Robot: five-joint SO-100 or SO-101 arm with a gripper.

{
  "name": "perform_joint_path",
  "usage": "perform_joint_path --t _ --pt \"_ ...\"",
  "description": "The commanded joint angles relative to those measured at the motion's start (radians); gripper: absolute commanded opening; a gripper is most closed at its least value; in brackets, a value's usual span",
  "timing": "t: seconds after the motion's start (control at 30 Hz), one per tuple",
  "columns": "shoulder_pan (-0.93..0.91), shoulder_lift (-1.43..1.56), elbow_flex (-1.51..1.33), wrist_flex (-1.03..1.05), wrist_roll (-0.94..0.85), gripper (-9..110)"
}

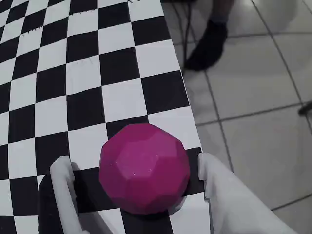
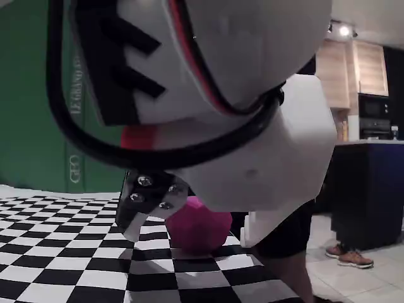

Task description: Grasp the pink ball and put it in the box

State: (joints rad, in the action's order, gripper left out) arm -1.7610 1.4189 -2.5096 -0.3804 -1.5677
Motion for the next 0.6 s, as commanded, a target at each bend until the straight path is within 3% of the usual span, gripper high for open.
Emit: perform_joint_path --t 0.0,0.57 --pt "0.008 0.061 0.025 -0.015 -0.011 29" --pt "0.015 0.034 0.071 -0.015 -0.011 29"
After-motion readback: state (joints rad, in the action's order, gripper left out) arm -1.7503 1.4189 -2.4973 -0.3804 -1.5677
